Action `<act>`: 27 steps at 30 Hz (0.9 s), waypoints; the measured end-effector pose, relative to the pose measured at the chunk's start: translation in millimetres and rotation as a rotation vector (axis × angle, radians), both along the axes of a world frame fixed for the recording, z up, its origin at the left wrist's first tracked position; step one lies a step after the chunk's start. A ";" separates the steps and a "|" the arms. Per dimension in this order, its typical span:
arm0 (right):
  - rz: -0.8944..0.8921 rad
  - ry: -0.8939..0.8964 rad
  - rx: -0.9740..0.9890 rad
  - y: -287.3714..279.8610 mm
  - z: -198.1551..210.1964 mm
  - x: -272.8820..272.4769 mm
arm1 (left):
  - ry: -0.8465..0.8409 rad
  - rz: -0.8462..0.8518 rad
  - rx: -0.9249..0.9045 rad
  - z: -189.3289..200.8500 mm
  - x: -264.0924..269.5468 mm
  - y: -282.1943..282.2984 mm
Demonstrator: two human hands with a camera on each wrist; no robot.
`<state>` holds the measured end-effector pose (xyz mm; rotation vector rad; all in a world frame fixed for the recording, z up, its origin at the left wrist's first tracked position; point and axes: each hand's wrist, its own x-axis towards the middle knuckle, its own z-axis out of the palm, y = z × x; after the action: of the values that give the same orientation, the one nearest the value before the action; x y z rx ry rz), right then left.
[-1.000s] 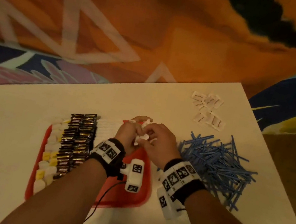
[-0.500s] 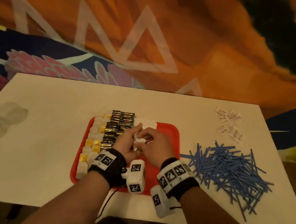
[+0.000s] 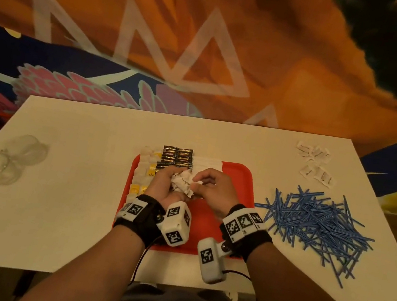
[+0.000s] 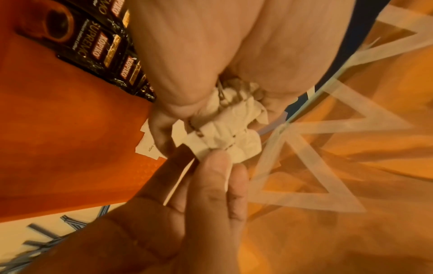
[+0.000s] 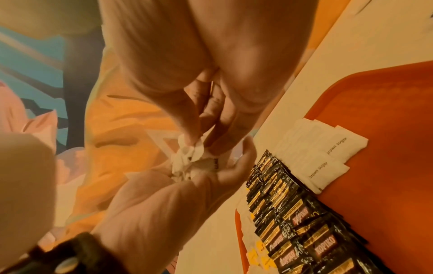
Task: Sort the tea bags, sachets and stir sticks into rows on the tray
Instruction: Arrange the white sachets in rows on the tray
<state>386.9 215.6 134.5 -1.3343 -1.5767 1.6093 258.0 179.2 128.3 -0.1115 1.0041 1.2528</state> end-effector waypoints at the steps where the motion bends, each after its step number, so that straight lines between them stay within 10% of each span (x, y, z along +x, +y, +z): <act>1: -0.014 0.017 -0.010 -0.9 -0.1 -0.7 | -0.012 0.013 -0.001 -0.3 -0.4 0.4; 14: -0.138 0.152 -0.148 16.4 -1.1 16.3 | 0.072 0.056 0.038 -25.0 3.5 13.7; 27: -0.148 0.004 -0.245 28.9 -38.9 63.2 | 0.673 -0.286 -0.056 -61.7 37.8 15.7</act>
<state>450.1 244.5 95.6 -1.5335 -1.2758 1.7528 295.8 194.9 66.6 0.4258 1.5690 1.0090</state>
